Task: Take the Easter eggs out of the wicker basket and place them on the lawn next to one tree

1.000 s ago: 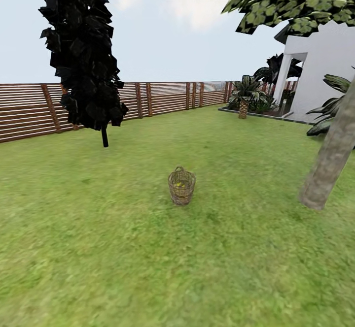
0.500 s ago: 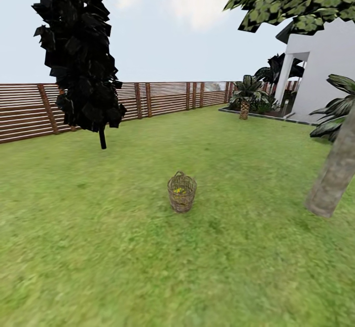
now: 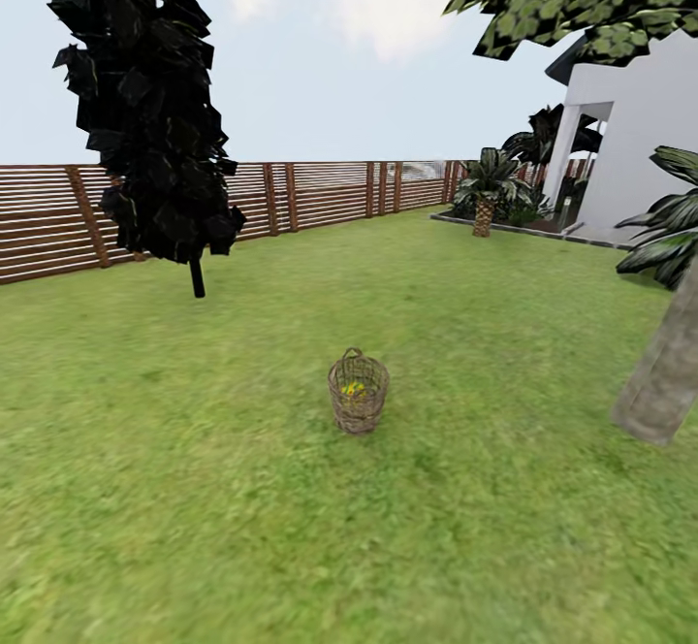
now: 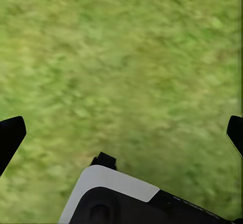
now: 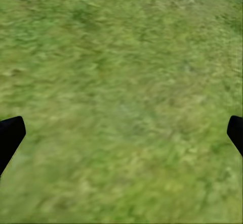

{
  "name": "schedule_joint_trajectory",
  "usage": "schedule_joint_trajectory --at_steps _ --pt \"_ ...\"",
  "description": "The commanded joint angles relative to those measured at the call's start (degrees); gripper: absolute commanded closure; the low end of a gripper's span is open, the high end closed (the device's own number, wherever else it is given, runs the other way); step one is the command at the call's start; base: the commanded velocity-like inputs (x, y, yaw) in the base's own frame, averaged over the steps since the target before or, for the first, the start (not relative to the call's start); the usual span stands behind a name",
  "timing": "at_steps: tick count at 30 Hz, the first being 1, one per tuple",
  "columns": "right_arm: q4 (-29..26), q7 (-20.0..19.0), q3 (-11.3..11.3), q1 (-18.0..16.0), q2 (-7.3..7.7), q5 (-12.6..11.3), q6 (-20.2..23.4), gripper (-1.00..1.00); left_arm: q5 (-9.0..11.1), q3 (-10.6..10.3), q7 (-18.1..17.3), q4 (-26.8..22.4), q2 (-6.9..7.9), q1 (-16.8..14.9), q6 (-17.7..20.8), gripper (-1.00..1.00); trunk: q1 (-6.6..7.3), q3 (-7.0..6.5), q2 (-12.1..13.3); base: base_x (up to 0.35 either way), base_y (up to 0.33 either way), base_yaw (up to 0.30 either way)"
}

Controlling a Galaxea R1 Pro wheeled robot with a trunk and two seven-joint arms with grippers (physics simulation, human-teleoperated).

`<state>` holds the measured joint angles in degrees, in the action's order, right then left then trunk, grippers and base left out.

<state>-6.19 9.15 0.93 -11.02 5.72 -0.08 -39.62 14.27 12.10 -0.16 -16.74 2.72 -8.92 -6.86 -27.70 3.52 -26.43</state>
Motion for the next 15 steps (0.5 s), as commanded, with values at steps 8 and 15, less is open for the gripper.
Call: schedule_joint_trajectory --at_steps 8,15 --pt "0.04 0.07 0.12 -0.05 0.00 0.00 -0.19 -1.00 0.59 -0.17 -0.02 0.04 0.07 -0.05 -0.17 -1.00 -0.06 0.12 -0.10 0.335 0.000 0.000" --pt "0.04 0.06 0.12 -0.05 0.00 0.00 -0.27 -1.00 0.59 -0.17 -0.02 0.04 0.01 -0.05 -0.17 -1.00 -0.06 0.12 -0.10 0.335 0.000 0.000"
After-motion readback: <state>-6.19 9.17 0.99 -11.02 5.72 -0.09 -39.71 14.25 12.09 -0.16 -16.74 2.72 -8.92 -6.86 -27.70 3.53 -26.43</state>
